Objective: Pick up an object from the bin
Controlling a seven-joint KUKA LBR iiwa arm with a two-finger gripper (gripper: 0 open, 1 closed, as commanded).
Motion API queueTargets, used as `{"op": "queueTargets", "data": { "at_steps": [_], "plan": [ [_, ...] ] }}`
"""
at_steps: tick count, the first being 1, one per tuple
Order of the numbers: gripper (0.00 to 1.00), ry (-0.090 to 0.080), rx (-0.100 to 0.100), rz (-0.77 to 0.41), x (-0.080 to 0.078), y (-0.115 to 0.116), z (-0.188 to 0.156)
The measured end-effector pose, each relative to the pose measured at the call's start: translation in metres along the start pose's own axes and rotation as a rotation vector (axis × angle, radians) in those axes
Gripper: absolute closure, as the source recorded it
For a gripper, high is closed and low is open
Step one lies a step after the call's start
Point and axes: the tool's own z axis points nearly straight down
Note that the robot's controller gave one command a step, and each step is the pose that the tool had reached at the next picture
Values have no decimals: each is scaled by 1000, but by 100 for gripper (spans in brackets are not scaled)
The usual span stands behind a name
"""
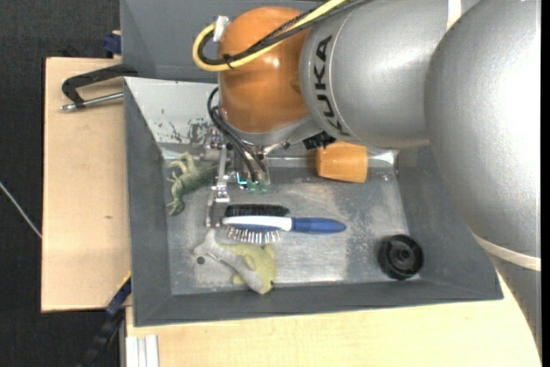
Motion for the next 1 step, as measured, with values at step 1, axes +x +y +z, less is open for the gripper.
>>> {"op": "queueTargets", "data": {
  "at_steps": [1],
  "plan": [
    [0, -10, -6, 436, -31, -1, 90]
  ]
}}
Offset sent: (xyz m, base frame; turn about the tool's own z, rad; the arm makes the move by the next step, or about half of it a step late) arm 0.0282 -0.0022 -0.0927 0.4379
